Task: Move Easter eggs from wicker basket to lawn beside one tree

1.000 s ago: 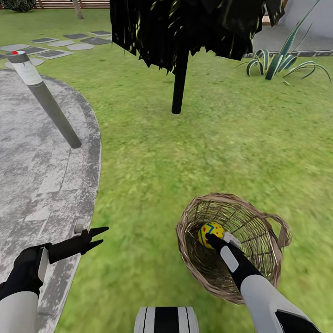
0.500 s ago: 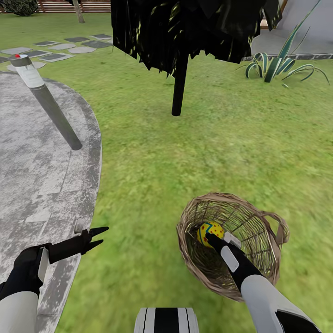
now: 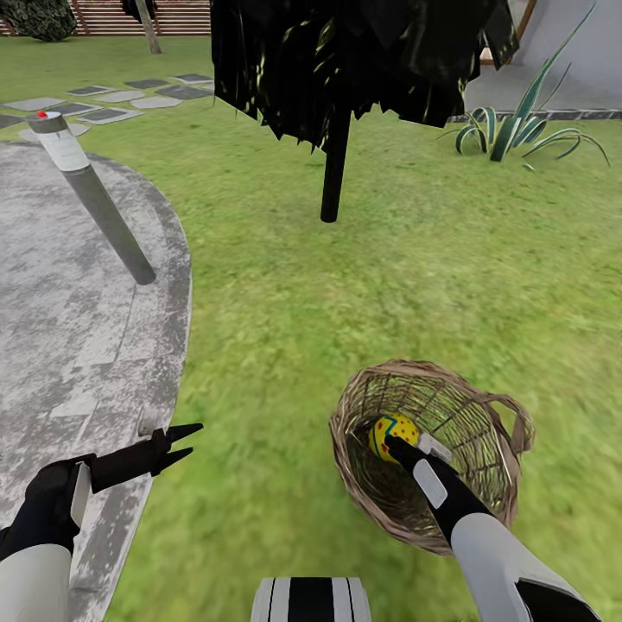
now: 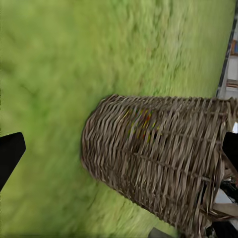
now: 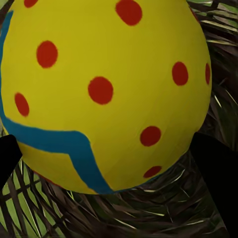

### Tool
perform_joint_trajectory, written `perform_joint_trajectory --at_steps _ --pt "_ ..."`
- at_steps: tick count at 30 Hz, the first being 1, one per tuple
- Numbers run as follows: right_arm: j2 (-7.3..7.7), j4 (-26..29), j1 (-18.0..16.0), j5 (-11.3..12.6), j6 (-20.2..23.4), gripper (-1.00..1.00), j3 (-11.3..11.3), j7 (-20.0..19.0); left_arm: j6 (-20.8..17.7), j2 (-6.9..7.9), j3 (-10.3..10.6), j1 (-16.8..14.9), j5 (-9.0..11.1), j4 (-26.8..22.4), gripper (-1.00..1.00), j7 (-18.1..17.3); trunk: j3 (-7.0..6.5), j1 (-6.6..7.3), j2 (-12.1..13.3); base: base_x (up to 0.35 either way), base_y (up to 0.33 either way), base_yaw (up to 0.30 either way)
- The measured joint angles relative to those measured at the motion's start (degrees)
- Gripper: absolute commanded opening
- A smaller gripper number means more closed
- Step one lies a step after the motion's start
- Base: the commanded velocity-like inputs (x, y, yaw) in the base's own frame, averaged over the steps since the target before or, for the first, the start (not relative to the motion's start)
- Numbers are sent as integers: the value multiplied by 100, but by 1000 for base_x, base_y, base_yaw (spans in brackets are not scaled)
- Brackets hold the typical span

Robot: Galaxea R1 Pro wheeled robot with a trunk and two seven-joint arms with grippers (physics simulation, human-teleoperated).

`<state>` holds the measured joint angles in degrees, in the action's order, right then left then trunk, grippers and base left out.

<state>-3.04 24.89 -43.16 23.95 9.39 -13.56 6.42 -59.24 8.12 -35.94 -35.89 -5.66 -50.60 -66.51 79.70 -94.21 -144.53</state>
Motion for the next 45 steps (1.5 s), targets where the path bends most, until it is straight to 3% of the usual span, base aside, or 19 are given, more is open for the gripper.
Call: perform_joint_trajectory --at_steps 6,10,18,29,45 --pt "0 1 -7 0 24 -100 2 0 -2 0 0 0 1 1 100 0 0 0 0 -91 0 0" --pt "0 1 -10 -1 57 -100 2 12 -4 0 0 0 3 0 100 0 -88 11 5 -4 0 0" --pt "17 11 -45 -19 725 -100 0 50 -9 0 0 -3 -4 0 100 0 -265 29 16 -135 0 0" --pt "126 28 -122 -38 1203 -100 7 164 -11 -6 17 -2 -22 0 100 9 -509 60 31 -92 0 0" --pt "133 29 -153 -43 1252 -100 7 163 -10 -6 15 -1 -3 1 100 9 -864 101 52 -47 0 0"
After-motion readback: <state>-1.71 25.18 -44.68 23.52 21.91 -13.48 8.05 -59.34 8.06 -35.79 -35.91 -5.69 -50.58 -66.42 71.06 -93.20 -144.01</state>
